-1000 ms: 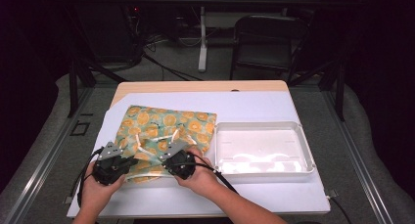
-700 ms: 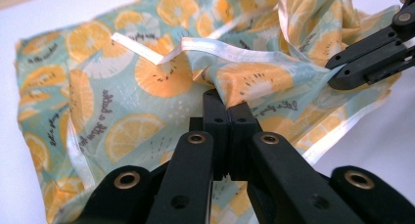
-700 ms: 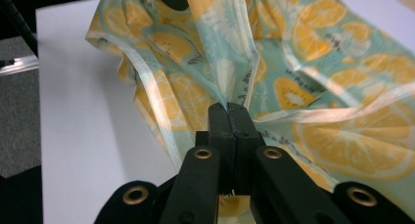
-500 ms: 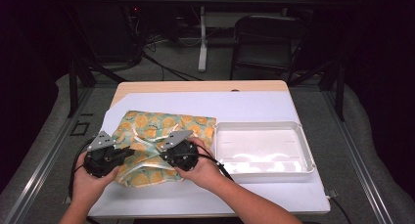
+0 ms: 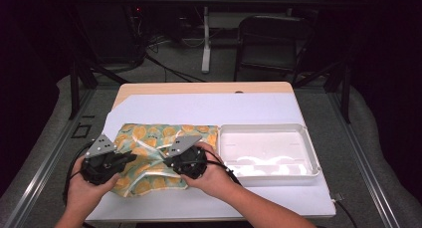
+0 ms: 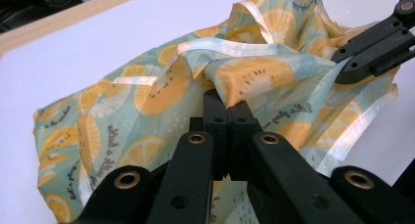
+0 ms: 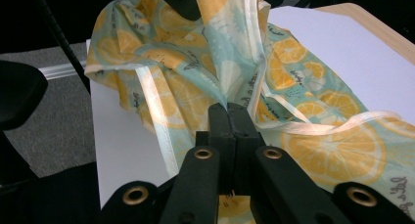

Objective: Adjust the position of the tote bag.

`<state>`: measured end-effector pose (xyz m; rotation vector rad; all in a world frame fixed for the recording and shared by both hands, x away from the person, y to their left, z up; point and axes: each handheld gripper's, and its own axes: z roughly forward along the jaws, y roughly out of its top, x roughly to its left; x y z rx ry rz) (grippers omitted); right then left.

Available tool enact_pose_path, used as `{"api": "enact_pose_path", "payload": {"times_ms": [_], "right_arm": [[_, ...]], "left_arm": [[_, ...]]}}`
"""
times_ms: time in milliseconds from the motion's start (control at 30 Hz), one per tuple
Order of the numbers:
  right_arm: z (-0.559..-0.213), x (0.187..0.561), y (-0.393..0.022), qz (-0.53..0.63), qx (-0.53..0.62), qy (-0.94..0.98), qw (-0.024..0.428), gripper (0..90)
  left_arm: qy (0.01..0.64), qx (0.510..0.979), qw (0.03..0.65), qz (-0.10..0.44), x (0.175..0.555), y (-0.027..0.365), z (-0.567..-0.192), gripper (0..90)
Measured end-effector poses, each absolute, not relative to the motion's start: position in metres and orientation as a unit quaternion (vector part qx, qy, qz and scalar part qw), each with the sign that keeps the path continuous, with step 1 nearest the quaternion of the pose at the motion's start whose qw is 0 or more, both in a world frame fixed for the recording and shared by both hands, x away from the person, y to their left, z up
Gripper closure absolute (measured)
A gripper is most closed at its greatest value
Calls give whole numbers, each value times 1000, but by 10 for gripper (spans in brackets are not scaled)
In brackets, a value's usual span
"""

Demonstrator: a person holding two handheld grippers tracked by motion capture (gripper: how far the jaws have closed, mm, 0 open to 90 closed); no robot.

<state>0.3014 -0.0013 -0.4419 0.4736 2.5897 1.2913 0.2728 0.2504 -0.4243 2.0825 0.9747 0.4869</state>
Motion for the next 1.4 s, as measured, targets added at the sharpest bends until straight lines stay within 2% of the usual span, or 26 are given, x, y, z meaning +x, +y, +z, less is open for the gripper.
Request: {"api": "enact_pose_path", "payload": {"times_ms": [333,600,900,1133,1400], "right_arm": [[-417,307,0,457,159,867,117,900],[-431,305,-4,447,160,873,107,900],[-442,319,-7,437,179,876,97,900],[-441,332,-8,448,199,867,87,900],[-422,321,-12,468,181,860,91,900]], "left_arm": [[378,812,398,199,275,252,-410,900],[377,819,391,186,275,249,-422,899],[383,819,388,177,288,247,-428,900],[383,818,389,180,296,245,-424,900],[377,814,398,190,292,245,-413,900]]}}
